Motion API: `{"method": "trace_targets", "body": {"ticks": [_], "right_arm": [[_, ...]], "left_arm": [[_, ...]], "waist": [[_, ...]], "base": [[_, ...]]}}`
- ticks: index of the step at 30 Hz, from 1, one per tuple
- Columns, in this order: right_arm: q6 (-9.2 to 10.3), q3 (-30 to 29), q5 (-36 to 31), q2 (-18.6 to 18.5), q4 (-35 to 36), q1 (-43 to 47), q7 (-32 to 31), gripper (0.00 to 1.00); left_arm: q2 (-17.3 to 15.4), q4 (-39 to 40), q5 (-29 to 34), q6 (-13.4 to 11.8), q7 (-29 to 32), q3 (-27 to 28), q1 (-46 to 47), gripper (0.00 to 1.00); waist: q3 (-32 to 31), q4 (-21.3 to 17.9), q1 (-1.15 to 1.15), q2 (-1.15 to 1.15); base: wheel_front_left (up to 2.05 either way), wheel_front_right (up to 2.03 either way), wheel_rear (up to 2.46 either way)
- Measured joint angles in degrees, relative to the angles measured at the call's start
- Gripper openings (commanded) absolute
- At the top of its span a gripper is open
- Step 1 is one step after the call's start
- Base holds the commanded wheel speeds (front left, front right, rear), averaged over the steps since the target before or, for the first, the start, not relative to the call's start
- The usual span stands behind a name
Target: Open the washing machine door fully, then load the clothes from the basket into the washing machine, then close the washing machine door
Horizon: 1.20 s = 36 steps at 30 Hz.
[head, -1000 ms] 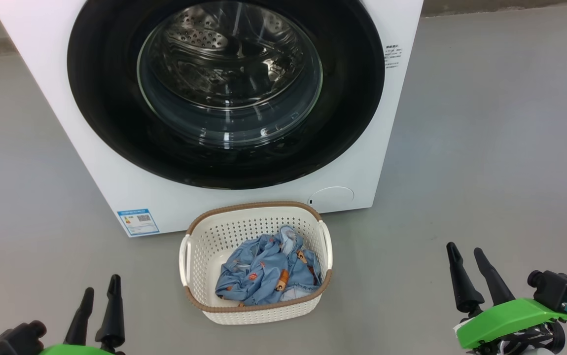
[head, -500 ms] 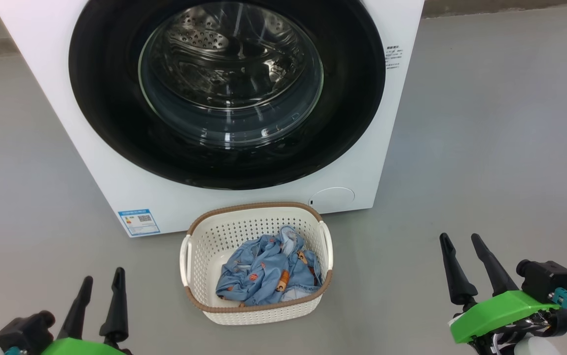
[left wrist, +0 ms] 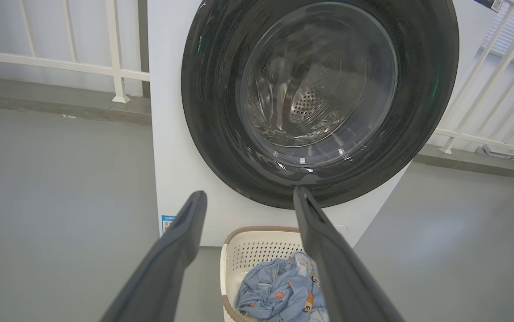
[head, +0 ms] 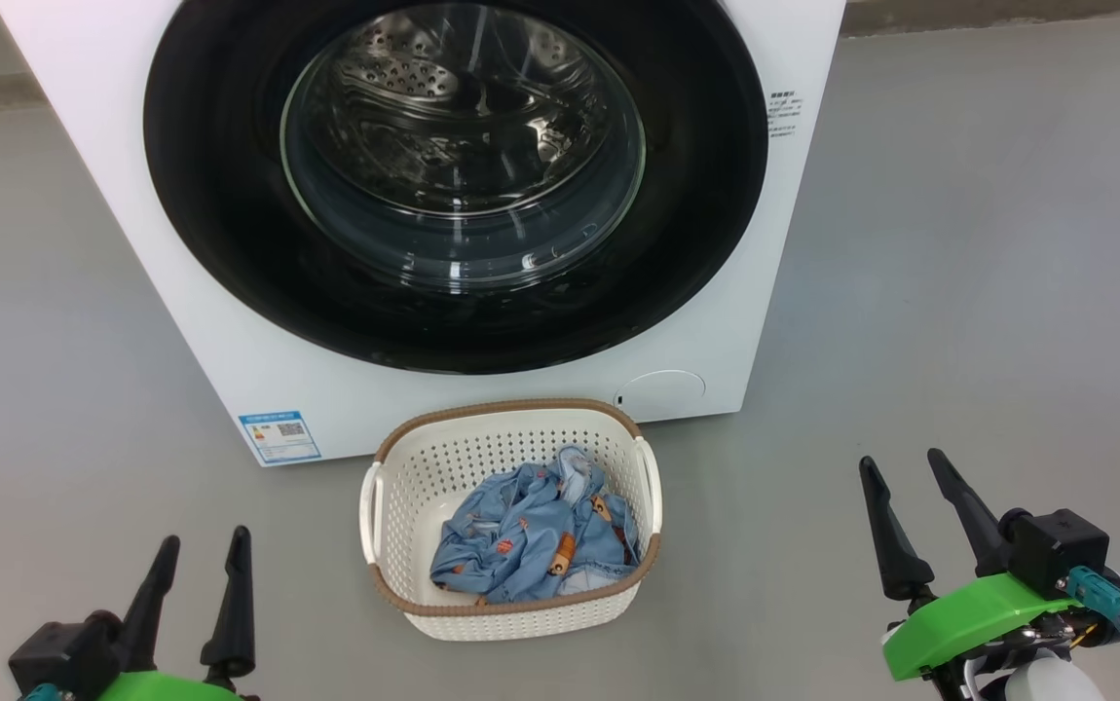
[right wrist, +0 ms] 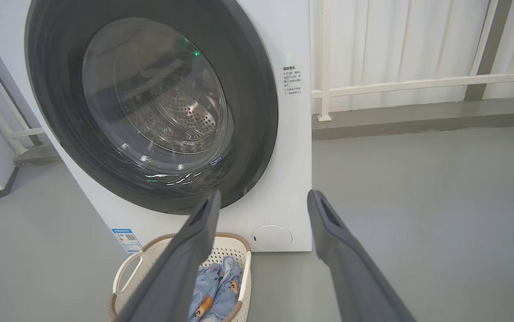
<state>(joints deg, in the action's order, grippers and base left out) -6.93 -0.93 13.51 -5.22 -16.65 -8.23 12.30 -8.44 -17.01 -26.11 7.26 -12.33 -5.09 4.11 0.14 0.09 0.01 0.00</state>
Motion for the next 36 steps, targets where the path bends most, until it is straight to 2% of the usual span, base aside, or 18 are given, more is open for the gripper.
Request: {"method": "trace_targets", "body": {"ticks": [13,36], "right_arm": [[-0.04,-0.1,-7.3,0.1,-1.1,-0.9,1.9,1.0],[-0.05,-2.3,-7.5,1.4,-6.0,-1.7,2.0,1.0]], "left_arm": [[-0.5,-0.3,7.0,0.0,-2.0,-0.2,0.1,1.0],[1.0,-2.6,8.8,0.1,-2.1,3.0,0.1,1.0]], "waist": [[-0.2,0.0,0.0,0.0],[-0.2,-0.1,0.0,0.0]], "base": [[0.0,0.0,0.0],[0.0,0.0,0.0]]}}
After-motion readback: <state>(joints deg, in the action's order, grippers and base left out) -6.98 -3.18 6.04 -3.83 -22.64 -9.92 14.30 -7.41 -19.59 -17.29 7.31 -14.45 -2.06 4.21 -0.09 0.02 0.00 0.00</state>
